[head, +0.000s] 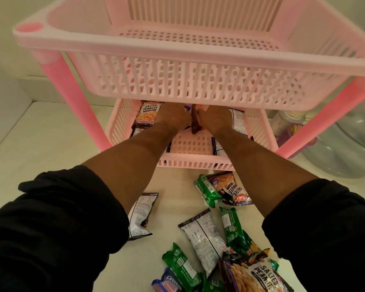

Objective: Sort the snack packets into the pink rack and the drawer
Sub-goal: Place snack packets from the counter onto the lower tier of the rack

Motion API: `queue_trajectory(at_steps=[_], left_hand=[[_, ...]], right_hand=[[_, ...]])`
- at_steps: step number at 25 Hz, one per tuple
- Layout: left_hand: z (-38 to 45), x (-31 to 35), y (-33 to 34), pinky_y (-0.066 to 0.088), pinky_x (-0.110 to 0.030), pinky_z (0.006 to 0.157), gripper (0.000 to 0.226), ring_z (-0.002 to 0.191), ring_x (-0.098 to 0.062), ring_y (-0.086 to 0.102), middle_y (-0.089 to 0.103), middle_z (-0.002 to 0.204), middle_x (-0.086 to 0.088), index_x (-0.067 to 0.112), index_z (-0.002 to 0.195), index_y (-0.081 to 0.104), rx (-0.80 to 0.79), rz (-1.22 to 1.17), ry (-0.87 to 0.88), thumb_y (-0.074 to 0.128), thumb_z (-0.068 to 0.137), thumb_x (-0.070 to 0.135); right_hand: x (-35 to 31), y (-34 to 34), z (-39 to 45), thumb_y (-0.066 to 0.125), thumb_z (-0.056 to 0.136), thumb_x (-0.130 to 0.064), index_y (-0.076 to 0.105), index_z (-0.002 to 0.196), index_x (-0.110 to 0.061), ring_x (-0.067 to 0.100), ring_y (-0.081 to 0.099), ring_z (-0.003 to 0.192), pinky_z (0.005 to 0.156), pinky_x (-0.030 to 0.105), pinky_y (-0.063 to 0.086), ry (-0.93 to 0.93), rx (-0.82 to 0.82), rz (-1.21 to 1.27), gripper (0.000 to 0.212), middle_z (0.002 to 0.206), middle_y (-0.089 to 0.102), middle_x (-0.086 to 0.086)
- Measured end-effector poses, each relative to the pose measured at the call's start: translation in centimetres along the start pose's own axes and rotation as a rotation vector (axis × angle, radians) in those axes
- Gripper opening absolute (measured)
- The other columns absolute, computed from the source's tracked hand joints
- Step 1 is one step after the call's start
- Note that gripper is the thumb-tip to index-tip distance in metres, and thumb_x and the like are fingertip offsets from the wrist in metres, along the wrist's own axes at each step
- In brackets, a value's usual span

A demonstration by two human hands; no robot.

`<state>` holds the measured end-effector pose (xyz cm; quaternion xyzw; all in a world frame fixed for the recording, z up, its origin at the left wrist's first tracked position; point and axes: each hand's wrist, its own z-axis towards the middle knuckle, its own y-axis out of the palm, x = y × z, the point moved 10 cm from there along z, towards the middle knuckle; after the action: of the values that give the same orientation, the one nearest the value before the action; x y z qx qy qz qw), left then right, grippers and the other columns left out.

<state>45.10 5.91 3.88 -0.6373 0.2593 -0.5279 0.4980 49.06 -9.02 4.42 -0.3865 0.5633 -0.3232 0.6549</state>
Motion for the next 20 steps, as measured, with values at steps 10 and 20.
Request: queue_trajectory(at_steps=[10,20], left_hand=[[-8.1,0.4,-5.8,0.048,-0.034,0.087,0.028,0.108,-0.024,0.056,0.060,0.116,-0.007,0.011,0.117,0.062,0.155,-0.058,0.144,0.057,0.094,0.025],[-22.1,0.0,-5.2,0.052,-0.030,0.087,0.025,0.103,-0.015,0.055,0.060,0.115,-0.003,0.013,0.116,0.068,0.160,-0.212,0.397,0.065,0.092,0.019]], right_hand=[[1.6,-4.7,-5.1,0.048,0.100,-0.027,0.065,0.107,-0.003,0.031,0.062,0.108,0.078,0.029,0.042,-0.057,0.015,-0.089,0.030,0.114,0.067,0.014],[1.0,-10.1,-16.6,0.050,0.096,-0.017,0.068,0.091,-0.009,0.023,0.059,0.081,0.070,0.039,0.050,-0.284,0.242,0.030,0.021,0.091,0.068,0.008]])
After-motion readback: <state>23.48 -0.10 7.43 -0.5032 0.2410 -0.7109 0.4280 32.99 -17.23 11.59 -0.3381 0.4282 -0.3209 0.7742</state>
